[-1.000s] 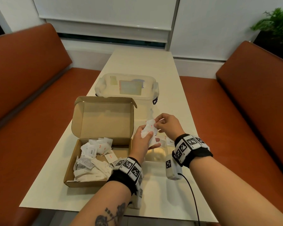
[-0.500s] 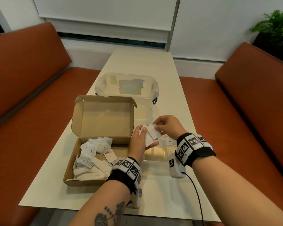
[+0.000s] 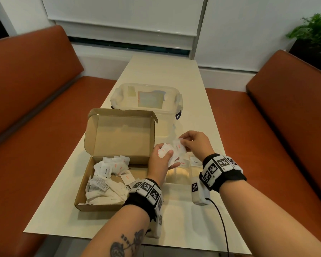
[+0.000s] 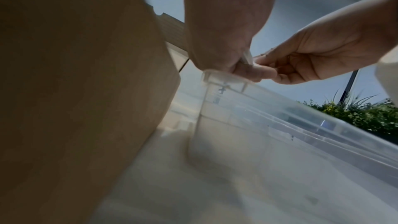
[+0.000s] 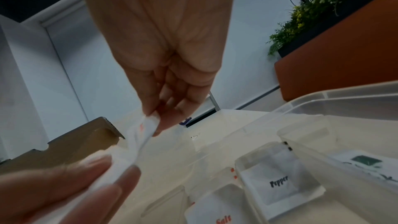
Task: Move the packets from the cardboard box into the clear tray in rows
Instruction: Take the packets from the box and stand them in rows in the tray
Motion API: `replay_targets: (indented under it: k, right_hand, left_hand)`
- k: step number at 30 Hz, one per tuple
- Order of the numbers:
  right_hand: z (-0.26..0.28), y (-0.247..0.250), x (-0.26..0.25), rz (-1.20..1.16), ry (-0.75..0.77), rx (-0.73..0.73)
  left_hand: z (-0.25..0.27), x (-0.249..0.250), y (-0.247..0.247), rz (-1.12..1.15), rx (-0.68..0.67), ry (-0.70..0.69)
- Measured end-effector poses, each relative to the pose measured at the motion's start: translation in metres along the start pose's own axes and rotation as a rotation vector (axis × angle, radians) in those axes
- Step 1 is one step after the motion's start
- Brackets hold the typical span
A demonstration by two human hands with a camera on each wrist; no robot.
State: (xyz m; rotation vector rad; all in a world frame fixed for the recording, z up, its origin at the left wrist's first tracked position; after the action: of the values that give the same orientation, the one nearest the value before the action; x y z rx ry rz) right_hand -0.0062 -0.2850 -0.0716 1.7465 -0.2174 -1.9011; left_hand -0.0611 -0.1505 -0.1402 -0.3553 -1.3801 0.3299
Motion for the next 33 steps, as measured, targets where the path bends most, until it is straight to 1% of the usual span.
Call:
replay_targets:
  k: [2,3,6,8,10,12,14,16,18,23,28,33]
  right_hand:
    - [0.001,0.006,-0.003,0.013,0.019,0.047]
    - [0.001,0.007,-0.004,-0.004,0.025,0.047]
    - [0.0,0.002,-0.006,-0.033,0.016,-0.033]
    - [-0.001,-0.006,-0.005,-0.024,-0.008,-0.109]
    - [-0.002,-0.01,-0.002,0.011,-0.03,-0.149]
    - [-0.004,-0.008,0.001,0.113,-0.048,-0.135]
    - [-0.006,-0.005,0.008,0.283,-0.1,-0.128]
    - [-0.008,-0.005,0.017,0.438,-0.153,-0.151]
    - [-0.007,-0.009,0.024,0.533,-0.177,-0.185]
    - [-0.009,-0.021,0.022,0.671,-0.189,-0.251]
    - [-0.014,-0.035,0.021,0.777,-0.232,-0.368]
    - [-0.017,-0.043,0.023,0.903,-0.241,-0.373]
  left_hand:
    - [-0.001,-0.002,0.004,-0.003,0.024,0.002]
    - [-0.002,-0.003,0.005,-0.003,0.028,0.004]
    - [-0.004,-0.005,0.005,0.0,0.026,0.013]
    - [-0.005,-0.006,0.005,0.008,0.027,0.016]
    - [-0.007,-0.006,0.006,0.003,0.029,0.009]
    - [-0.007,-0.006,0.008,-0.005,0.044,-0.002]
    - [-0.008,-0.007,0.01,-0.009,0.068,-0.009]
    - [-0.008,-0.007,0.012,-0.022,0.078,-0.009]
    - [-0.009,-0.008,0.012,-0.032,0.073,-0.011]
    - [-0.01,-0.007,0.011,-0.013,0.065,-0.034]
    - [-0.011,-0.007,0.012,-0.003,0.068,-0.06]
    - [-0.012,-0.009,0.012,-0.012,0.064,-0.049]
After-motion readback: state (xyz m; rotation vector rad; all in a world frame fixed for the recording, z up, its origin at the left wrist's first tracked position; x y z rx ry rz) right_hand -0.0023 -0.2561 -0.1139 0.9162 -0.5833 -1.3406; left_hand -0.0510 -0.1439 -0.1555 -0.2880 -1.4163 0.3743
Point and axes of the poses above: each hand's wrist, its own z-axis away from the middle knuckle, its own y-axis out of the back of the hand, x = y × z, the point moved 8 cm from there along -z, towards the middle knuckle, and after that the axes turned 13 degrees about -x, right-handed, at the moved point
